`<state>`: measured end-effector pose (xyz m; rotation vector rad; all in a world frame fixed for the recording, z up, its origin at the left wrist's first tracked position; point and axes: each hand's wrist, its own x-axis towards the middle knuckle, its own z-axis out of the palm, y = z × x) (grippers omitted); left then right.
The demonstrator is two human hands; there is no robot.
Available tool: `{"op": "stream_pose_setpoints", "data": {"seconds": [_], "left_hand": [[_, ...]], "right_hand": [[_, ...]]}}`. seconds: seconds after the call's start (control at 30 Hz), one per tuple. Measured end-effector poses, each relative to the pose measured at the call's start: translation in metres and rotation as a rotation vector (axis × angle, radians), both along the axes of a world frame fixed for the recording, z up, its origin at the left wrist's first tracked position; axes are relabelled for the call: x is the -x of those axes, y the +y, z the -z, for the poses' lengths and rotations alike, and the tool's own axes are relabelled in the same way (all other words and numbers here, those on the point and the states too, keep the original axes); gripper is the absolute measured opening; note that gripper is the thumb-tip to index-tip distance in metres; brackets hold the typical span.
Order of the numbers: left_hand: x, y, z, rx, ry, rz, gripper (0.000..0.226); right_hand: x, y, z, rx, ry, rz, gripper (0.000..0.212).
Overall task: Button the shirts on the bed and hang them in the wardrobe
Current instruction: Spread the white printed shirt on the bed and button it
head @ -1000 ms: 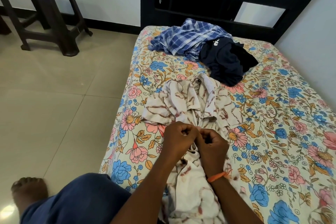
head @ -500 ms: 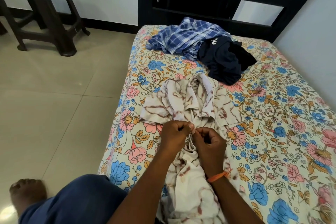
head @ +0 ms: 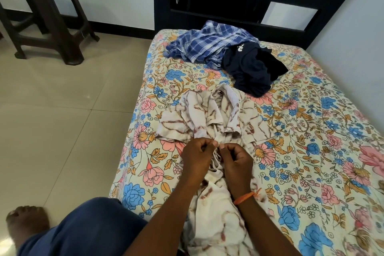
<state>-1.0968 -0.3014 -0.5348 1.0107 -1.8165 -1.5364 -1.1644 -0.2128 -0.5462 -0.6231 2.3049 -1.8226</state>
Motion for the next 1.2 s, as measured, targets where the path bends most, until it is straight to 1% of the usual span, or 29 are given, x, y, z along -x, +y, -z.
{"op": "stream_pose_setpoints", "data": {"seconds": [0.13, 0.17, 0.27, 0.4, 0.47, 0.53, 0.6, 0.67, 0.73, 0.77, 0.83, 0.9, 1.0, 1.1, 1.2], "left_hand": [[-0.003, 0.009, -0.007, 0.037, -0.029, -0.094, 0.005], [-0.008, 0.011, -0.011, 0.062, -0.034, -0.112, 0.004], [-0.028, 0.015, -0.027, 0.099, -0.041, -0.126, 0.015], [-0.061, 0.017, -0.042, 0.197, -0.077, -0.098, 0.016], [-0.075, 0.016, -0.057, 0.182, -0.047, -0.055, 0.013], [-0.083, 0.011, -0.079, 0.126, -0.059, -0.007, 0.009], [-0.086, 0.001, -0.098, 0.069, -0.069, 0.076, 0.013], [-0.088, -0.013, -0.109, 0.129, -0.087, 0.193, 0.017], [-0.099, -0.04, -0.11, 0.229, -0.118, 0.3, 0.016], [-0.109, -0.054, -0.108, 0.241, -0.093, 0.339, 0.014], [-0.132, -0.076, -0.1, 0.148, -0.024, 0.389, 0.013], [-0.154, -0.101, -0.096, 0.041, -0.006, 0.361, 0.015], [-0.163, -0.128, -0.111, -0.016, -0.037, 0.341, 0.012], [-0.158, -0.135, -0.168, -0.128, -0.043, 0.36, 0.012], [-0.155, -0.131, -0.248, -0.151, -0.085, 0.446, 0.017]], "right_hand": [[-0.004, -0.002, -0.004, 0.006, -0.011, 0.04, 0.011], [-0.005, -0.001, -0.008, 0.016, -0.017, 0.048, 0.009], [-0.017, 0.006, -0.024, 0.071, -0.044, 0.072, 0.008], [-0.04, 0.02, -0.043, 0.071, 0.017, 0.096, 0.012], [-0.052, 0.019, -0.055, 0.064, 0.059, 0.105, 0.013], [-0.065, 0.012, -0.067, 0.069, 0.088, 0.103, 0.013], [-0.077, -0.001, -0.076, 0.065, 0.1, 0.097, 0.009], [-0.083, -0.013, -0.078, 0.045, 0.094, 0.12, 0.002], [-0.091, -0.027, -0.076, 0.033, 0.059, 0.169, 0.003], [-0.095, -0.035, -0.075, 0.014, 0.038, 0.193, 0.003], [-0.101, -0.05, -0.07, -0.081, 0.005, 0.253, 0.004], [-0.111, -0.07, -0.069, -0.134, -0.037, 0.335, 0.004], [-0.131, -0.102, -0.092, -0.085, -0.144, 0.445, 0.01], [-0.145, -0.113, -0.141, -0.04, -0.239, 0.516, 0.016], [-0.153, -0.102, -0.208, -0.046, -0.266, 0.586, 0.018]]}}
